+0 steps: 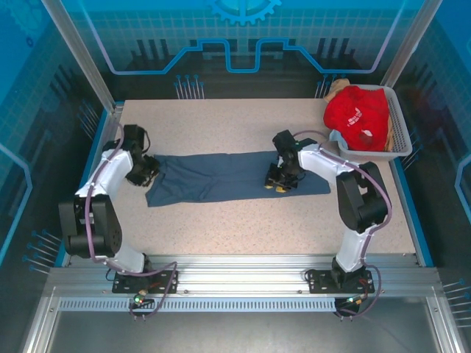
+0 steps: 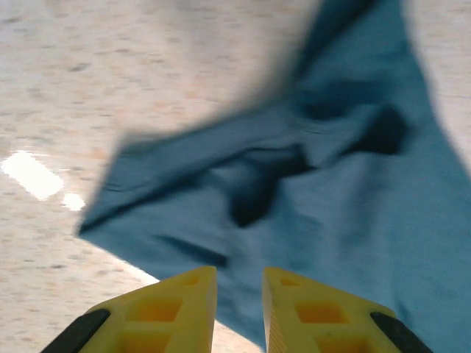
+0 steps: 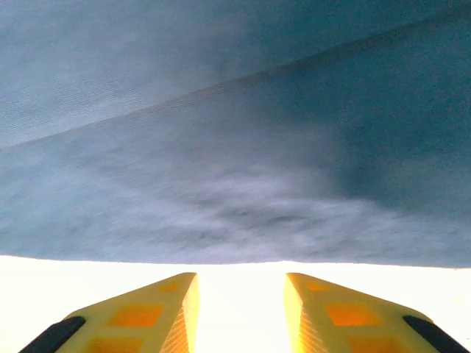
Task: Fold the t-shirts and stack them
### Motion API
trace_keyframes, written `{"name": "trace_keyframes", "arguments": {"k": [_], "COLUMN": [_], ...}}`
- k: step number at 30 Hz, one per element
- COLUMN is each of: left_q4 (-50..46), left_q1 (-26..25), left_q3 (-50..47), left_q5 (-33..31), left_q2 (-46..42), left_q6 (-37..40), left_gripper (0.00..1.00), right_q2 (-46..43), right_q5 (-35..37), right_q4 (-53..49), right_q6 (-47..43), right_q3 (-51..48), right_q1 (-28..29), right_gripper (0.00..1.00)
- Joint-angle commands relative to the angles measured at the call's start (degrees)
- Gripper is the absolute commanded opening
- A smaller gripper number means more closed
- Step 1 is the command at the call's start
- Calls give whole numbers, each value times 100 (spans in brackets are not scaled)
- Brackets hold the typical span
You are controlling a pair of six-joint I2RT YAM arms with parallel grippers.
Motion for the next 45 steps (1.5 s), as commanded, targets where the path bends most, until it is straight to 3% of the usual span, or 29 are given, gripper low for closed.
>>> {"name": "trace_keyframes", "arguments": {"k": [1,7,15,19,24,29,32,35,40,45], "left_q4": [53,317,-243,-377,-102,283,354,502,1259,865], "left_q1": [-149,-255,-213,-186,-109,-182,-285,-348,-314,-221], "left_q3": [372,1339,2888,3154,2876,1948,1175,395,-338,273], "left_q5": [436,814,679,849,1005,188,108,528,1078,714], "left_q2": [633,2036,3530,3976,3658,2100,1213,766,981,1892], "left_q6": [-342,-471,35,350,630,859,696,253,-268,177], "left_gripper": [23,21,20,20,25,41,41,37,32,28], "right_q2": [-36,-97,-311,-362,-362,-389,-362,-292,-253,-341], "right_q5": [-70,-94,-67,-94,-103,-98,-199,-390,-589,-590], "right_q4": [127,111,110,132,140,138,211,335,509,506], "right_q6": [-70,-69,-19,0,-38,-176,-242,-301,-299,-289], "right_q3": [103,116,-223,-307,-232,-89,-37,19,64,-11], "right_q1": [132,174,169,171,148,132,136,154,179,180], "right_gripper": [36,36,35,36,36,36,36,36,36,36]}}
